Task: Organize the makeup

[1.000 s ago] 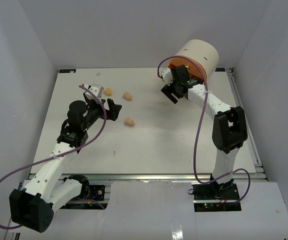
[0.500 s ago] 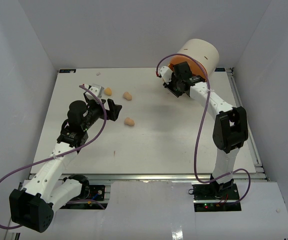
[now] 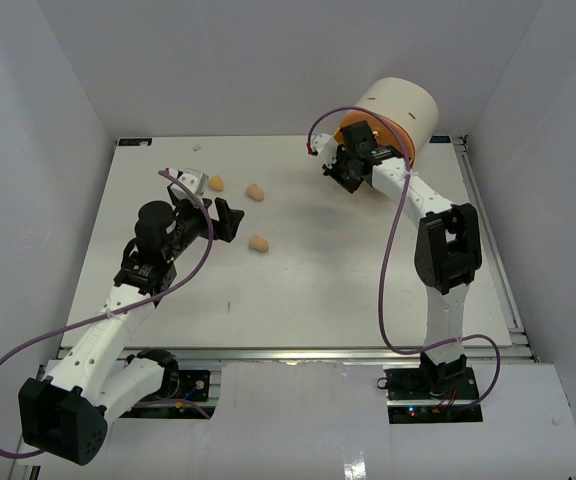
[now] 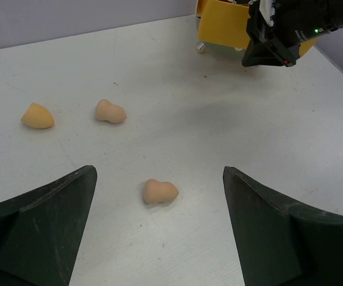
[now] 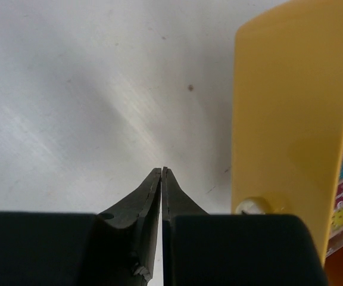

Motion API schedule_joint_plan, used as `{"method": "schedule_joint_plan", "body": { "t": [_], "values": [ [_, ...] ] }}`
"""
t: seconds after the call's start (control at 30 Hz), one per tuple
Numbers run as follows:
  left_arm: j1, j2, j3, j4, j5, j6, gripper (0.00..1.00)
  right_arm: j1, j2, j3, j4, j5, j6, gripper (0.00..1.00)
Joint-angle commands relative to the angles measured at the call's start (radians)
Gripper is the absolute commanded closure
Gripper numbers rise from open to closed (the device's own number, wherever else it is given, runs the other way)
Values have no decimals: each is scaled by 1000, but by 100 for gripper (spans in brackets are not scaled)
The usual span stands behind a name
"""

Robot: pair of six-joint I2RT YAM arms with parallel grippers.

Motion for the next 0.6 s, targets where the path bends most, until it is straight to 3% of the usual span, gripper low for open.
{"method": "schedule_joint_plan", "body": {
  "t": [0.0,0.07,0.2,0.3,0.57],
  "values": [
    [3,-10,-6,5,9,12,2,-36,78,120,18,123,23,86],
    [4,-7,-6,5,14,11,2,-37,96,141,40,156,22,75],
    [4,-6,-5,6,10,14,2,-37,131,190,81,191,22,31],
    [4,-9,-6,6,3,14,2,-37,136,196,115,214,21,14],
    [4,-6,-5,5,11,15,2,-37,120,166,176,246,-7,10]
  ]
}}
